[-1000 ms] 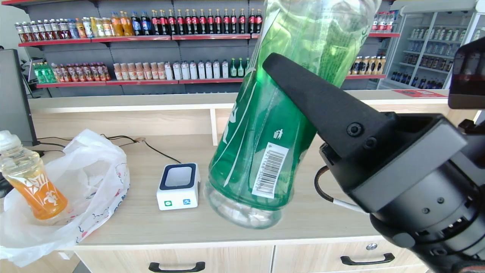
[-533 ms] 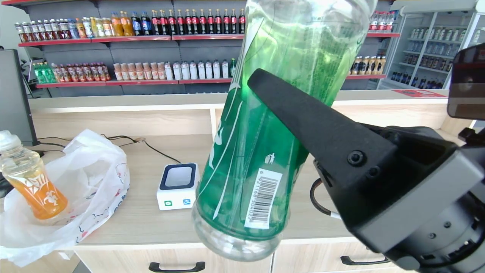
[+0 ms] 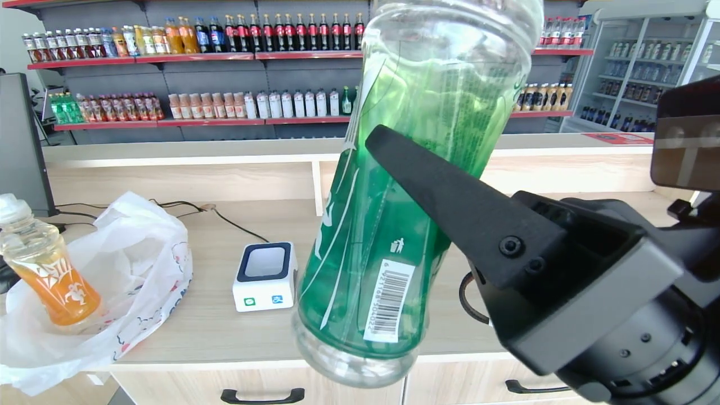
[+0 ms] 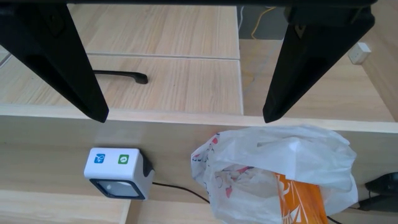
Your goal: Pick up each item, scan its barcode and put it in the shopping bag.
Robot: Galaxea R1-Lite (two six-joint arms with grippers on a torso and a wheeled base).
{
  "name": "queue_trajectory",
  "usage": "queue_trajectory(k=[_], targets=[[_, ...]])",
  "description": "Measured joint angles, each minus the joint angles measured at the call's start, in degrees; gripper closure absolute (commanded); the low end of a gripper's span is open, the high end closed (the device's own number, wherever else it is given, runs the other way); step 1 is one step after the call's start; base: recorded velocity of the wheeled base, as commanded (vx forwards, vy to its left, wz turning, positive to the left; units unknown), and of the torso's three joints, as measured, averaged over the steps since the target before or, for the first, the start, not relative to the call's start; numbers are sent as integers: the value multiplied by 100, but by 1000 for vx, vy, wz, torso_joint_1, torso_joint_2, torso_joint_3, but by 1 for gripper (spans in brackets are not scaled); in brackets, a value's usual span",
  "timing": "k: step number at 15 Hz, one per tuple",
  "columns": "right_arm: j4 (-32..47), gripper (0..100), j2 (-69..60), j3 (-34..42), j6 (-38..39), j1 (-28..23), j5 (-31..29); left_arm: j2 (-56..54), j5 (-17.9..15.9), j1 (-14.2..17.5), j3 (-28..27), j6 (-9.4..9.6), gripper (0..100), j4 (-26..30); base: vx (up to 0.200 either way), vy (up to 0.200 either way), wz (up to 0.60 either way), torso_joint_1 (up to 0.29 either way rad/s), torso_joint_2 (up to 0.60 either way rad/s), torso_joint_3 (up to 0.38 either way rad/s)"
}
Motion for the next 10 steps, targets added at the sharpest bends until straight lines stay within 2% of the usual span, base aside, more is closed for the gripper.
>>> queue_trajectory(k=[10], targets=[[118,100,168,54,-218,-328,-5,0,0,0,0,2,0,0,0,0,0,0,0,0]])
